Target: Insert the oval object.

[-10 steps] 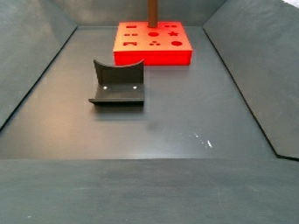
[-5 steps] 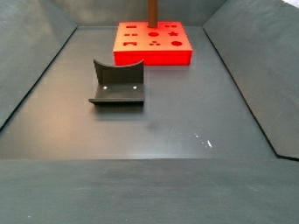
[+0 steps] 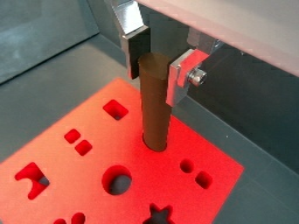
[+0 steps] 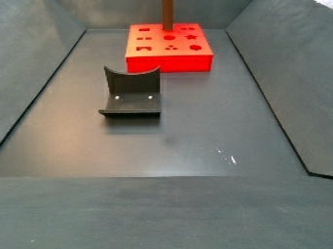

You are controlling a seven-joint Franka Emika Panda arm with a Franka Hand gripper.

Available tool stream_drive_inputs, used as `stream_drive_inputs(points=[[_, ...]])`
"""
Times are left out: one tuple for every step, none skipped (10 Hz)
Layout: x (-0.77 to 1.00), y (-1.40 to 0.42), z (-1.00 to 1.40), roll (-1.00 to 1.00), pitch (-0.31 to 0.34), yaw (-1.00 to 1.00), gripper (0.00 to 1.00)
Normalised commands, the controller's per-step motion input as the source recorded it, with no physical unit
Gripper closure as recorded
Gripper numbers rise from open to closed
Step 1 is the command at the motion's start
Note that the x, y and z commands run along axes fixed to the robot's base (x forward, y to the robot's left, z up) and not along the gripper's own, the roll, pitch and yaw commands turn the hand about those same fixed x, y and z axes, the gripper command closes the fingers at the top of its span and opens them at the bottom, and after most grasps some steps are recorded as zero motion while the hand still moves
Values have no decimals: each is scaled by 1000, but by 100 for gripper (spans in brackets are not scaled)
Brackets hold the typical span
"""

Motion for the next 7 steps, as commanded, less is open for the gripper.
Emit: stream_drive_inputs(points=[[0, -14, -606, 146, 0, 0, 100], [14, 0, -626, 143, 0, 0, 100], [6, 0, -677, 117, 0, 0, 100], [0, 0, -651, 136, 0, 0, 100], [-29, 0, -580, 149, 0, 0, 100], [0, 0, -331, 24, 0, 0, 100], [0, 0, 0, 0, 0, 0, 100]])
